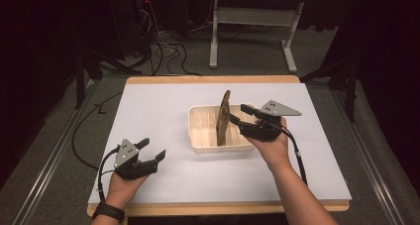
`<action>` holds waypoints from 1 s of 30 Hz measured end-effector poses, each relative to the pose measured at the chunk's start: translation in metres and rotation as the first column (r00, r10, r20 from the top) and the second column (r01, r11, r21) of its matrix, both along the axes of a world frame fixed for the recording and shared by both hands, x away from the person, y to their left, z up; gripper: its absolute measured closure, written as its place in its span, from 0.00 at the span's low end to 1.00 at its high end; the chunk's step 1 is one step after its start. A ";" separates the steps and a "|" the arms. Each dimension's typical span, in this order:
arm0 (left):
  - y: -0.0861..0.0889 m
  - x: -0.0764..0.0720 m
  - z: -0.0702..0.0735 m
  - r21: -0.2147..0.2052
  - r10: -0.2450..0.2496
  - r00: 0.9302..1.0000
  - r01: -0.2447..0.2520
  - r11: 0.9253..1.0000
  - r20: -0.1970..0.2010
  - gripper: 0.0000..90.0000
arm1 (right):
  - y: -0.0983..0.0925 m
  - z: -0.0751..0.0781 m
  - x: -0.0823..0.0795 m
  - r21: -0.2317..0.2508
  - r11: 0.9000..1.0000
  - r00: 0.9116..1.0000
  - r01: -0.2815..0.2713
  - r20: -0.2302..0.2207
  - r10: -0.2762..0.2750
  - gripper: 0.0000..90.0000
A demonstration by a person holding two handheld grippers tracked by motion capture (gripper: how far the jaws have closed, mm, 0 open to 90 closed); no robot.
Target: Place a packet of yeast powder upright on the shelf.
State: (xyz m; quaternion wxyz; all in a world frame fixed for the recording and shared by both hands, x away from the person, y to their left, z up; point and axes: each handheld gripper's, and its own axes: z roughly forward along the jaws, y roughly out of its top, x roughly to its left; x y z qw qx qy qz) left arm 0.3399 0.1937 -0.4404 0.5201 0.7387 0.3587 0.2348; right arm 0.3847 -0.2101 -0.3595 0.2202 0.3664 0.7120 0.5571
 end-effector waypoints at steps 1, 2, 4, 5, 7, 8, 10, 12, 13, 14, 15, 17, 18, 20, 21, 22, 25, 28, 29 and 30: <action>0.000 0.000 0.000 -0.001 0.001 1.000 -0.001 1.000 0.000 0.29 | 0.000 0.000 0.000 0.000 1.000 1.000 0.000 0.000 0.000 0.46; 0.000 0.000 0.000 -0.001 0.002 1.000 -0.002 1.000 -0.001 0.29 | -0.002 0.000 -0.001 -0.002 1.000 1.000 0.005 0.000 -0.005 0.45; 0.000 0.000 0.000 -0.001 0.002 1.000 -0.002 1.000 -0.001 0.29 | -0.010 -0.001 -0.007 -0.013 1.000 1.000 0.021 -0.005 -0.021 0.43; 0.000 0.000 0.000 0.002 0.001 1.000 -0.001 1.000 -0.003 0.29 | -0.018 -0.002 -0.013 -0.021 0.999 0.999 0.041 -0.007 -0.041 0.41; 0.000 0.000 0.000 0.006 -0.001 1.000 0.001 1.000 -0.004 0.29 | -0.023 -0.002 -0.016 -0.023 0.998 0.999 0.051 -0.007 -0.051 0.40; -0.001 0.000 -0.001 0.006 -0.002 1.000 0.002 1.000 -0.004 0.29 | -0.033 -0.004 -0.023 -0.030 0.997 0.997 0.072 -0.006 -0.072 0.37; -0.002 0.000 -0.001 0.009 -0.003 1.000 0.003 1.000 -0.003 0.29 | -0.037 -0.005 -0.025 -0.036 0.996 0.996 0.084 -0.007 -0.084 0.36; -0.002 0.000 -0.001 0.010 -0.004 1.000 0.004 1.000 -0.005 0.29 | -0.050 -0.009 -0.033 -0.039 0.993 0.994 0.108 -0.015 -0.109 0.34; -0.003 0.000 -0.002 0.011 -0.004 1.000 0.004 1.000 -0.005 0.29 | -0.054 -0.011 -0.035 -0.042 0.992 0.992 0.121 -0.016 -0.122 0.33; -0.003 0.001 -0.002 0.013 -0.005 1.000 0.005 1.000 -0.007 0.29 | -0.060 -0.013 -0.039 -0.052 0.990 0.991 0.133 -0.019 -0.134 0.33; -0.004 0.000 -0.002 0.014 -0.006 1.000 0.006 1.000 -0.009 0.29 | -0.068 -0.016 -0.043 -0.061 0.987 0.988 0.148 -0.025 -0.150 0.32; -0.005 0.000 -0.003 0.018 -0.009 1.000 0.009 1.000 -0.011 0.29 | -0.080 -0.022 -0.051 -0.075 0.982 0.984 0.171 -0.036 -0.174 0.32; -0.007 0.000 -0.003 0.019 -0.019 1.000 0.019 1.000 -0.014 0.29 | -0.092 -0.030 -0.059 -0.084 0.976 0.978 0.199 -0.042 -0.203 0.32; -0.009 -0.001 -0.003 0.024 -0.028 0.999 0.028 0.999 -0.015 0.29 | -0.098 -0.034 -0.063 -0.087 0.973 0.975 0.214 -0.049 -0.219 0.32; -0.011 -0.002 -0.004 0.029 -0.034 0.999 0.035 0.999 -0.013 0.29 | -0.104 -0.039 -0.067 -0.092 0.969 0.971 0.228 -0.052 -0.233 0.31; -0.014 -0.002 -0.004 0.035 -0.042 0.999 0.042 0.999 -0.013 0.29 | -0.114 -0.051 -0.076 -0.116 0.958 0.962 0.264 -0.046 -0.270 0.31; -0.020 -0.002 -0.005 0.051 -0.060 0.998 0.061 0.997 -0.017 0.29 | -0.123 -0.071 -0.086 -0.111 0.954 0.958 0.278 -0.044 -0.284 0.33; -0.024 -0.002 -0.006 0.061 -0.074 0.997 0.075 0.995 -0.023 0.28 | -0.128 -0.087 -0.085 -0.146 0.951 0.948 0.271 -0.130 -0.290 0.32; -0.025 -0.002 -0.006 0.065 -0.075 0.997 0.076 0.995 -0.024 0.28 | -0.128 -0.088 -0.084 -0.143 0.952 0.949 0.270 -0.125 -0.288 0.32; -0.026 -0.003 -0.007 0.071 -0.077 0.997 0.079 0.994 -0.025 0.28 | -0.126 -0.086 -0.083 -0.136 0.953 0.951 0.271 -0.114 -0.287 0.32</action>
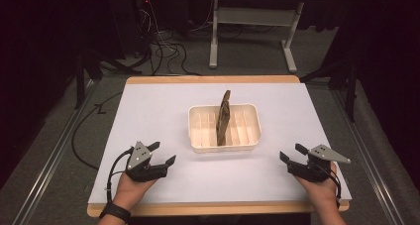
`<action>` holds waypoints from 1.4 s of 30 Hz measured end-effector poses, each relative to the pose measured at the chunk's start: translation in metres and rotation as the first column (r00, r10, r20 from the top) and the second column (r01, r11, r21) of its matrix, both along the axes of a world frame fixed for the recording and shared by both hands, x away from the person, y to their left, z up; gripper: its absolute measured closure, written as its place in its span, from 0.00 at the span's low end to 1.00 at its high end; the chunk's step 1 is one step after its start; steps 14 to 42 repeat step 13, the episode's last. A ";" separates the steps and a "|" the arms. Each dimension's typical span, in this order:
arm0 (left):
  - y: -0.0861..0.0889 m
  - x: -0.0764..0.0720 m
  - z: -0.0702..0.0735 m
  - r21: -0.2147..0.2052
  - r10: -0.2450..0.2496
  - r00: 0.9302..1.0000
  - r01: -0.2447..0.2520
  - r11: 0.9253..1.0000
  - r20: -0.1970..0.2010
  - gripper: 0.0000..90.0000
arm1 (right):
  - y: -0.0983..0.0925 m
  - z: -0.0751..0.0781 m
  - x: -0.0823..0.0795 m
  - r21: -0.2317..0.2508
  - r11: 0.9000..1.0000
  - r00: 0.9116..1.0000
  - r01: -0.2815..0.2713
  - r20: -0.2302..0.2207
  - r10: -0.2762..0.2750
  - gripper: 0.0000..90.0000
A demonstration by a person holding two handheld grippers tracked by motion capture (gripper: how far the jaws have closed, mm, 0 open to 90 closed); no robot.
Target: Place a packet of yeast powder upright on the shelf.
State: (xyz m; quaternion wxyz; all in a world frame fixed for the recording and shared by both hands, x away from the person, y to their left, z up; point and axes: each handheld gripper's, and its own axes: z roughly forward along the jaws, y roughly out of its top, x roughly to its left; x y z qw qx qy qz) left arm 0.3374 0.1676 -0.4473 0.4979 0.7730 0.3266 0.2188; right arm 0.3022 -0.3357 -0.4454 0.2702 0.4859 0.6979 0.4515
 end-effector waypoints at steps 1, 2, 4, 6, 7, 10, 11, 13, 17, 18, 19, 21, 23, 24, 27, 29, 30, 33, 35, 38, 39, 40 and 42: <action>0.000 0.000 0.000 0.000 0.000 1.000 0.000 1.000 0.000 0.28 | 0.001 0.001 0.001 -0.004 1.000 1.000 -0.004 0.008 0.004 0.32; 0.000 0.000 0.000 -0.003 0.000 1.000 0.000 1.000 0.000 0.28 | 0.002 0.000 0.002 -0.008 1.000 1.000 -0.009 0.009 0.009 0.32; 0.000 0.001 -0.001 0.000 -0.002 1.000 0.002 1.000 -0.001 0.28 | 0.004 -0.002 0.004 -0.019 1.000 1.000 -0.017 -0.006 0.016 0.32; 0.001 0.001 -0.001 0.000 -0.001 1.000 0.001 1.000 -0.002 0.28 | 0.004 -0.003 0.005 -0.025 1.000 1.000 -0.018 -0.010 0.018 0.32; 0.001 0.001 -0.001 -0.001 0.000 1.000 0.000 1.000 -0.004 0.28 | 0.003 -0.004 0.005 -0.022 1.000 1.000 -0.015 -0.016 0.015 0.32; 0.002 0.001 -0.001 -0.007 0.005 1.000 -0.005 1.000 -0.003 0.28 | 0.001 -0.003 0.004 -0.010 1.000 1.000 -0.008 -0.010 0.008 0.33; 0.002 0.001 -0.001 -0.008 0.006 1.000 -0.006 1.000 -0.001 0.28 | 0.000 -0.003 0.004 -0.011 1.000 1.000 -0.005 -0.008 0.005 0.33; 0.002 0.000 0.000 -0.006 0.005 1.000 -0.005 1.000 0.002 0.28 | -0.001 -0.003 0.004 -0.009 1.000 1.000 -0.005 -0.011 0.005 0.34; 0.002 0.000 0.000 -0.006 0.005 1.000 -0.005 1.000 0.002 0.28 | -0.001 -0.003 0.004 -0.009 1.000 1.000 -0.005 -0.011 0.005 0.34; 0.002 0.000 0.000 -0.006 0.005 1.000 -0.005 1.000 0.002 0.28 | -0.001 -0.003 0.004 -0.009 1.000 1.000 -0.005 -0.011 0.005 0.34; 0.002 0.000 0.000 -0.006 0.005 1.000 -0.005 1.000 0.002 0.28 | -0.001 -0.003 0.004 -0.009 1.000 1.000 -0.005 -0.011 0.005 0.34; 0.002 0.000 0.000 -0.006 0.005 1.000 -0.005 1.000 0.002 0.28 | -0.001 -0.003 0.004 -0.009 1.000 1.000 -0.005 -0.011 0.005 0.34; 0.002 0.000 0.000 -0.006 0.005 1.000 -0.005 1.000 0.002 0.28 | -0.001 -0.003 0.004 -0.009 1.000 1.000 -0.005 -0.011 0.005 0.34; 0.002 0.000 0.000 -0.006 0.005 1.000 -0.005 1.000 0.002 0.28 | -0.001 -0.003 0.004 -0.009 1.000 1.000 -0.005 -0.011 0.005 0.34; 0.002 0.000 0.000 -0.006 0.005 1.000 -0.005 1.000 0.002 0.28 | -0.001 -0.003 0.004 -0.009 1.000 1.000 -0.005 -0.011 0.005 0.34; 0.002 0.000 0.000 -0.006 0.005 1.000 -0.005 1.000 0.002 0.28 | -0.001 -0.003 0.004 -0.009 1.000 1.000 -0.005 -0.011 0.005 0.34; 0.002 0.000 0.000 -0.006 0.005 1.000 -0.005 1.000 0.002 0.28 | -0.001 -0.003 0.004 -0.009 1.000 1.000 -0.005 -0.011 0.005 0.34; 0.002 0.000 0.000 -0.006 0.005 1.000 -0.005 1.000 0.002 0.28 | -0.001 -0.003 0.004 -0.009 1.000 1.000 -0.005 -0.011 0.005 0.34; 0.002 0.000 0.000 -0.006 0.005 1.000 -0.005 1.000 0.002 0.28 | -0.001 -0.003 0.004 -0.009 1.000 1.000 -0.005 -0.011 0.005 0.34; 0.002 0.000 0.000 -0.006 0.005 1.000 -0.005 1.000 0.002 0.28 | -0.001 -0.003 0.004 -0.009 1.000 1.000 -0.005 -0.011 0.005 0.34; 0.002 0.000 0.000 -0.006 0.005 1.000 -0.005 1.000 0.002 0.28 | -0.001 -0.003 0.004 -0.009 1.000 1.000 -0.005 -0.011 0.005 0.34; 0.002 0.000 0.000 -0.006 0.005 1.000 -0.005 1.000 0.002 0.28 | -0.001 -0.003 0.004 -0.009 1.000 1.000 -0.005 -0.011 0.005 0.34; 0.002 0.000 0.000 -0.006 0.005 1.000 -0.005 1.000 0.002 0.28 | -0.001 -0.003 0.004 -0.009 1.000 1.000 -0.005 -0.011 0.005 0.34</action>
